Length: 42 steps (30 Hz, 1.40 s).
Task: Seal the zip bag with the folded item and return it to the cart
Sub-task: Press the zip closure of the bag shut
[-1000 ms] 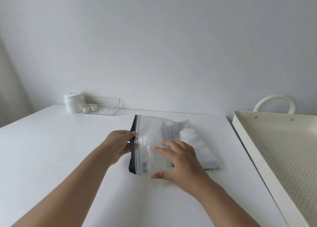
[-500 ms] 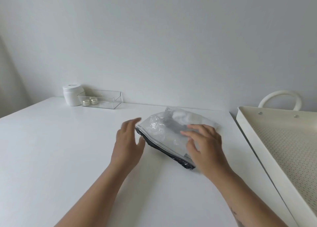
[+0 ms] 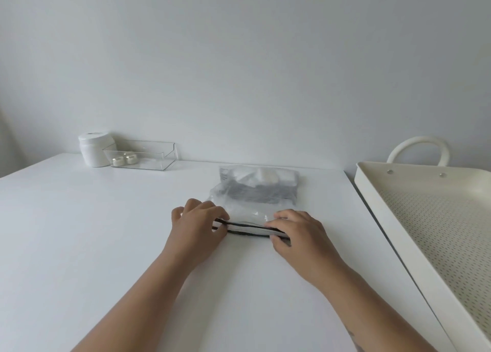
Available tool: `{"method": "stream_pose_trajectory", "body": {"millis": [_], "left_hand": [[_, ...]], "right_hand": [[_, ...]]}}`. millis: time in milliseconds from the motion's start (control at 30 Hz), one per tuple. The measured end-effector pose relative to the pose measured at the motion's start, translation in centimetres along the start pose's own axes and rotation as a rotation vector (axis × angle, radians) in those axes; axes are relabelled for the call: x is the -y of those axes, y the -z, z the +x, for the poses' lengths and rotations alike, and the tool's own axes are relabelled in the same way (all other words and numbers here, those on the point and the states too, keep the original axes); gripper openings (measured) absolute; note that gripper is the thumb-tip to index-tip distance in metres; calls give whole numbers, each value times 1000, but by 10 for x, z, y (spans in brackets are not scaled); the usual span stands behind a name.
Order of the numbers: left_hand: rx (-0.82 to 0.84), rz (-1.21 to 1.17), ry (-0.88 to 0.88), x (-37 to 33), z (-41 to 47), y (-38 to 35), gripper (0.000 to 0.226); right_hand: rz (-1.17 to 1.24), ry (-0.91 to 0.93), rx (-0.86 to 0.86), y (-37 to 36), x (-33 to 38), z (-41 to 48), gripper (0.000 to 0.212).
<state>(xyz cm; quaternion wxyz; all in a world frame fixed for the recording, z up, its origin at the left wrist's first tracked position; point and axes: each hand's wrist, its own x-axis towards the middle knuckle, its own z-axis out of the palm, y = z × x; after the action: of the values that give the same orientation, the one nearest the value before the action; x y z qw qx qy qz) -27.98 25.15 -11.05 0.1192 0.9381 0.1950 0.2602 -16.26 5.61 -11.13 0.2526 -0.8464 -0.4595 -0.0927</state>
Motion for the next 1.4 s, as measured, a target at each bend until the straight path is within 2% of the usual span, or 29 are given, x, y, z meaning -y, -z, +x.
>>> {"method": "stream_pose_trajectory", "body": {"millis": [200,333,400,467,533,600,667,900,1000,1167,1400], "left_hand": [[-62,-82,26,4,0,5,11],[-9,-70,-120,-6,-7,3,43],[15,-21,-203,-21,-8,0,52],[12,49,-262,-38,-7,-6,45],[-44,58,-299,-52,-4,-10,26],[-71,-107,-223,-59,1,-7,10],[-39,-292,-122,-59,6,-8,7],[151,-441,-19,-36,6,-8,8],[170,-468,-2,-38,6,-4,5],[190,-439,-76,-55,6,-11,11],[205,-494,-10,-49,9,-8,16]], "right_hand": [[210,-111,-14,3,-18,1,26],[391,-170,-90,2,-15,3,20],[506,-205,-117,2,-14,4,17],[614,-230,-138,4,-13,4,13],[743,-257,-114,8,-12,3,9],[864,-283,-40,14,-11,2,17],[892,-299,8,17,-14,1,25],[1008,-320,-2,16,-17,4,5],[1038,-336,-4,14,-18,6,3],[1031,-301,23,14,-17,6,7],[1037,-289,59,15,-21,5,5]]}}
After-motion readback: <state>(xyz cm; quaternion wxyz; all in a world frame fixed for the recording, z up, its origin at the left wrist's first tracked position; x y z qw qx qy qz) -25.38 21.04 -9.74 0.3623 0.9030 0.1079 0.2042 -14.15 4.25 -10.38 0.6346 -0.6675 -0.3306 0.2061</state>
